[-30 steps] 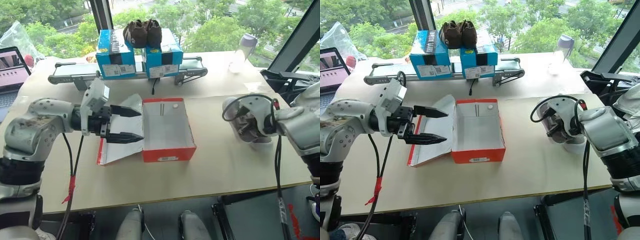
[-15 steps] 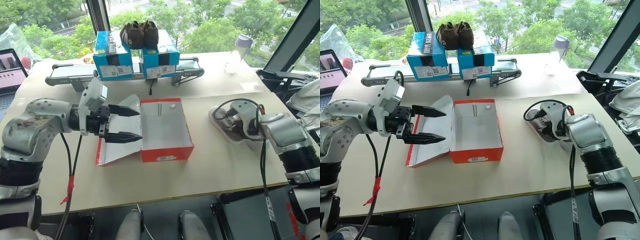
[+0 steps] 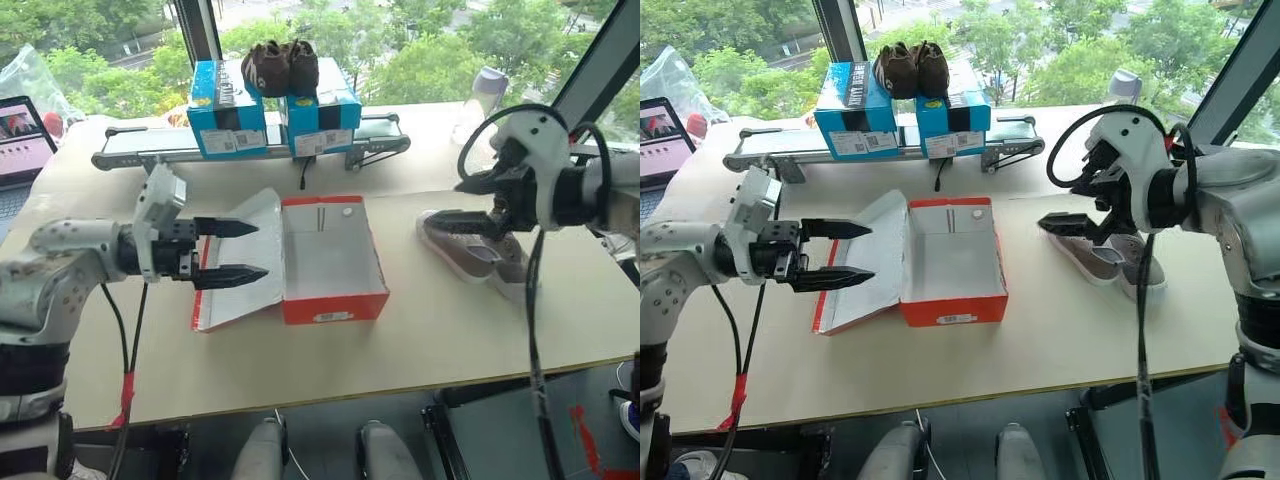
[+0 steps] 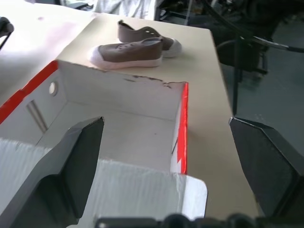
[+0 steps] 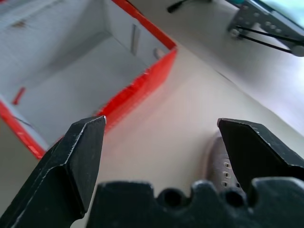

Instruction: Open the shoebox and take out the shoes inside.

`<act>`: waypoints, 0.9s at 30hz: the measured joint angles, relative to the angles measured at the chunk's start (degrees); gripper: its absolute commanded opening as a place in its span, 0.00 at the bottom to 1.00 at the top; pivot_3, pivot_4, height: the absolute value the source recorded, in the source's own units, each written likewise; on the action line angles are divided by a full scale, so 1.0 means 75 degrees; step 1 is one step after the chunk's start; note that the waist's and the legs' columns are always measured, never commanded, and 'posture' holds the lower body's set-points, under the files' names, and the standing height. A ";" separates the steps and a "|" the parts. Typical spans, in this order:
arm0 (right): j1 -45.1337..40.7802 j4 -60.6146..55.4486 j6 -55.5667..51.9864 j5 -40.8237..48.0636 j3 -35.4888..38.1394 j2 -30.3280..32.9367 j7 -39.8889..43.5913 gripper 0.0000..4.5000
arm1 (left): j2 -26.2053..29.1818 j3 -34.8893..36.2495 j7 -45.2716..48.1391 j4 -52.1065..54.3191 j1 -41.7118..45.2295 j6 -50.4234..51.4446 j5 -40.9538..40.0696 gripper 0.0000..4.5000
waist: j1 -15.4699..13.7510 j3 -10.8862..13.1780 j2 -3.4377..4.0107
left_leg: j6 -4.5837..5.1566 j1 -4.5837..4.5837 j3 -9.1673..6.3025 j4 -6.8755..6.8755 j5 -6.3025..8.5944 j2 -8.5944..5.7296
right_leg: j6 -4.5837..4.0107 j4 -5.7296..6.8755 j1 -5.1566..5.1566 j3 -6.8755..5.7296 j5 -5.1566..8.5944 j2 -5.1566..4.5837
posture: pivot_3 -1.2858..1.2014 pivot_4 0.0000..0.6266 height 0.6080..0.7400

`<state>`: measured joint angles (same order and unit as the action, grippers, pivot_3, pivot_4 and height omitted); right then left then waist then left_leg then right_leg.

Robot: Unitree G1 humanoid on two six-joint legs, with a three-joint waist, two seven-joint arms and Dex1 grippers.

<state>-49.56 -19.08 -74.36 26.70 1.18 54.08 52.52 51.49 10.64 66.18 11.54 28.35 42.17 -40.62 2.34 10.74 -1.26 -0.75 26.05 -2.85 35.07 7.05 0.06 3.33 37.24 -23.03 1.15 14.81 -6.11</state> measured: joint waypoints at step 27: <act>0.7388 -0.1042 0.5234 -0.1598 0.1184 -0.5375 -0.4304 0.99 | -0.4264 0.1765 -0.6593 0.0549 -0.4418 -0.2846 0.2975 1.00 | -0.0193 -0.0069 -0.0056 | -0.0062 -0.0121 0.0015 -0.0025 0.0038 0.0002 | 0.0020 -0.0034 0.0104 0.0008 0.0023 -0.0010 | 0.52 0.24 1.00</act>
<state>5.85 -26.90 -35.10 14.72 10.06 13.77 20.24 19.51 23.88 16.74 15.66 -4.79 20.82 -18.31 0.89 10.22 -1.68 -1.22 25.15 -2.74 34.88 7.33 0.08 3.49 36.98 -22.25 1.22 14.98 -6.19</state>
